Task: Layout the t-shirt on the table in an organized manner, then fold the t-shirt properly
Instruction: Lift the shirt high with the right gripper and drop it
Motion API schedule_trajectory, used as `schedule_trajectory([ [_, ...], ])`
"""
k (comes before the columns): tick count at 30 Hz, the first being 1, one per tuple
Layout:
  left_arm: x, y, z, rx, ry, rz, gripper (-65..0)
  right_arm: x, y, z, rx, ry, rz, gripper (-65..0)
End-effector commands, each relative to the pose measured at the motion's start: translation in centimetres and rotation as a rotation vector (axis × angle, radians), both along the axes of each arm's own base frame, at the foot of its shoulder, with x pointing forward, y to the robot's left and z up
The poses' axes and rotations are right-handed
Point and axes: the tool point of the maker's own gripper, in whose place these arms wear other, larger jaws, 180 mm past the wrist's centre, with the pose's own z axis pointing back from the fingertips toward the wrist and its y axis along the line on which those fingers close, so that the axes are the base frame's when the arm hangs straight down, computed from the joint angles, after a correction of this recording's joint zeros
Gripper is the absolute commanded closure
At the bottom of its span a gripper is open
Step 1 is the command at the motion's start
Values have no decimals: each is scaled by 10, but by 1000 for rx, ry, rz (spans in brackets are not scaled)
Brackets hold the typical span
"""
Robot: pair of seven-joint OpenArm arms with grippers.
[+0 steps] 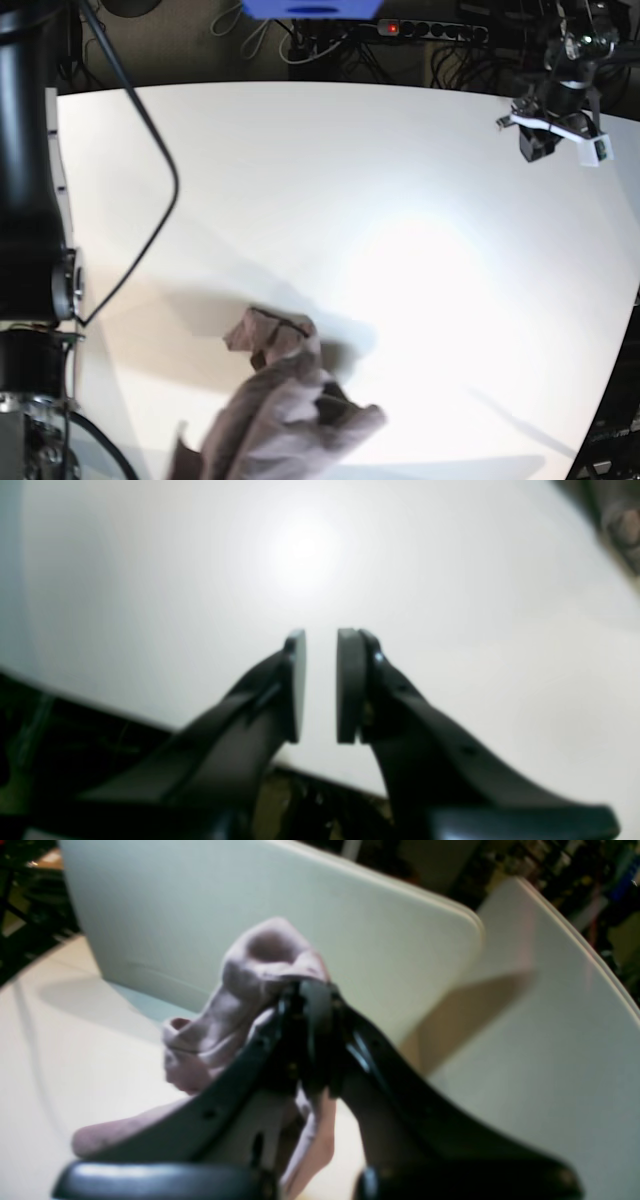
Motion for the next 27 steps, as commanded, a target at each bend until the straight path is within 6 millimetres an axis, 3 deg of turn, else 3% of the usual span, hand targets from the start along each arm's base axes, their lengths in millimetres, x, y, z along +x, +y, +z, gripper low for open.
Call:
schedule_trajectory([
  [1, 5, 1, 9, 9, -38, -4, -108, -12, -9, 44, 9, -125, -3, 0],
  [3, 4, 1, 9, 8, -36, -3, -108, -19, -35, 49, 8, -155, -46, 0],
  [5, 4, 1, 9, 8, -36, -3, -108, -20, -58, 23, 29, -136, -78, 0],
  [10, 4, 2, 9, 10, -37, -2, -108, -27, -123, -66, 103, -27, -192, 0],
  [16, 4, -1, 8, 3, -35, -4, -108, -60, -197, -164, 225, 122, -358, 0],
  [20, 5, -2, 8, -1, -37, -4, -108, -82, -222, -209, 258, 155, -421, 0],
  [27, 5, -2, 9, 0, -40, -4, -108, -116, -240, -272, 257, 253, -483, 0],
])
